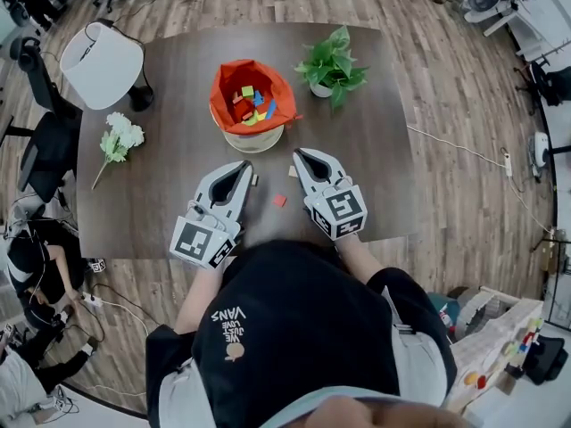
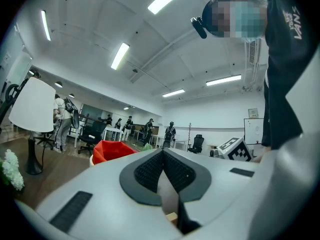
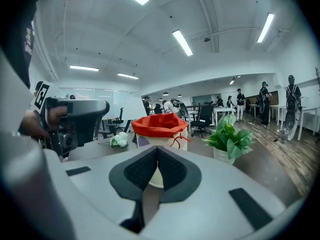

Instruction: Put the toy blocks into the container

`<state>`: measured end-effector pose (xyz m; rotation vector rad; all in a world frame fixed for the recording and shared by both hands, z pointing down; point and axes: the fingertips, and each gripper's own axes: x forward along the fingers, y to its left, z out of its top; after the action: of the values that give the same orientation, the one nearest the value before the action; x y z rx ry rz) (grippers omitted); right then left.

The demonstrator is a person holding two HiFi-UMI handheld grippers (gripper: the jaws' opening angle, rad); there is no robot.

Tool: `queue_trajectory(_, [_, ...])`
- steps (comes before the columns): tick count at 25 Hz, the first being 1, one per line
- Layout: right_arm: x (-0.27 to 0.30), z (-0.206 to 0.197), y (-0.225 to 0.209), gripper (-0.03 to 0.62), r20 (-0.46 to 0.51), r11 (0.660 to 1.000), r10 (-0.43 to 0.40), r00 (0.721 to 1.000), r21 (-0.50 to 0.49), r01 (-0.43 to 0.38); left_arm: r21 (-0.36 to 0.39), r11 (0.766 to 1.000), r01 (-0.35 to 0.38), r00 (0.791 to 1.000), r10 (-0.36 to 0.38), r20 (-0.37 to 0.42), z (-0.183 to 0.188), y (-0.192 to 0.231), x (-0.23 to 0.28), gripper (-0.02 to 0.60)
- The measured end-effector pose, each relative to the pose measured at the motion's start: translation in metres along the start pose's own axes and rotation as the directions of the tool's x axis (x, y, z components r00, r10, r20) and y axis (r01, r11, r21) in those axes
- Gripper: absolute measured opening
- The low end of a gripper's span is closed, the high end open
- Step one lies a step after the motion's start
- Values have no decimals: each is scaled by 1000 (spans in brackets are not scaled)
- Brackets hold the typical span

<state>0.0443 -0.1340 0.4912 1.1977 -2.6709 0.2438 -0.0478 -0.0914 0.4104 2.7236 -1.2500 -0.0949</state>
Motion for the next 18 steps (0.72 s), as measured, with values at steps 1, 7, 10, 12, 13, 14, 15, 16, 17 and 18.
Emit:
queue_trajectory(1, [2,-3,-1,17,-7,1000,1,1000,2,-1,0,1000,1,1000,-1,-2,0,0,1,11])
queue_trajectory(7, [15,-34,-8,18,-82,1000,17,996,4,-17,-6,1000,0,1000,0,-11,-4,0,5,11])
queue_trajectory(10, [21,-52,-7,17,-117,999,50,992,8,-50,-13,1000,-3,1000,3,-12,-6,0,5,11])
queue_trajectory(12, [24,-61,-5,17,-131,997,76,988,4,-77,-13,1000,-6,1000,6,-15,-7,0,5,11])
queue_trajectory(13, [25,-65,-5,17,-142,997,82,986,0,-83,-14,1000,-7,1000,7,-16,-8,1,5,11])
queue_trajectory(14, [26,-69,-5,17,-155,996,85,984,-3,-86,-15,1000,-8,1000,8,-16,-8,1,6,11])
queue_trajectory(15, [27,-73,-5,17,-166,996,86,982,-3,-87,-17,1000,-10,1000,9,-17,-9,1,6,11])
queue_trajectory(16, [28,-77,-5,18,-177,996,87,980,-2,-88,-19,1000,-11,1000,10,-17,-9,1,6,11])
queue_trajectory(17, [28,-81,-5,18,-187,996,87,978,1,-89,-21,1000,-11,1000,11,-18,-10,1,6,11])
queue_trajectory(18, [28,-85,-5,17,-198,996,87,976,4,-88,-22,1000,-11,1000,11,-18,-10,1,6,11])
